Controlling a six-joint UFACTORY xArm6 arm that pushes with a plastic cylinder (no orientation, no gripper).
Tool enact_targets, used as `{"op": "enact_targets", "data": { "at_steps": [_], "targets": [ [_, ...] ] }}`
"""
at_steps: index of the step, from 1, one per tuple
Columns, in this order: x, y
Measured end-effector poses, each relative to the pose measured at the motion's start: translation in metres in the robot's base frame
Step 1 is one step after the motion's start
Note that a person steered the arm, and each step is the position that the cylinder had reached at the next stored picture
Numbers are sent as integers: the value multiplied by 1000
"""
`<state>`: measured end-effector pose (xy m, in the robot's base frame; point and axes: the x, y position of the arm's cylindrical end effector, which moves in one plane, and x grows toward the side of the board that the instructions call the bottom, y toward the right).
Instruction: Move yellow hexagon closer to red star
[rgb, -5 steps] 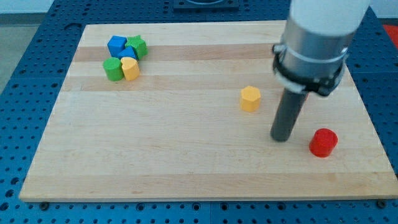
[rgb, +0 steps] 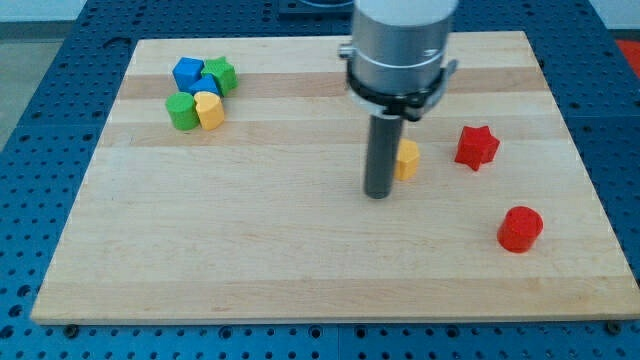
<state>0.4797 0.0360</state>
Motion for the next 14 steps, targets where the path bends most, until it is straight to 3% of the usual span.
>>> {"op": "enact_targets", "data": {
  "at_steps": [1, 2, 4, 8, 9, 10, 14],
  "targets": [
    [-43, -5],
    [-59, 12],
    [-35, 23],
    [-36, 49],
    [10, 36],
    [23, 36],
    [-10, 98]
  ]
}}
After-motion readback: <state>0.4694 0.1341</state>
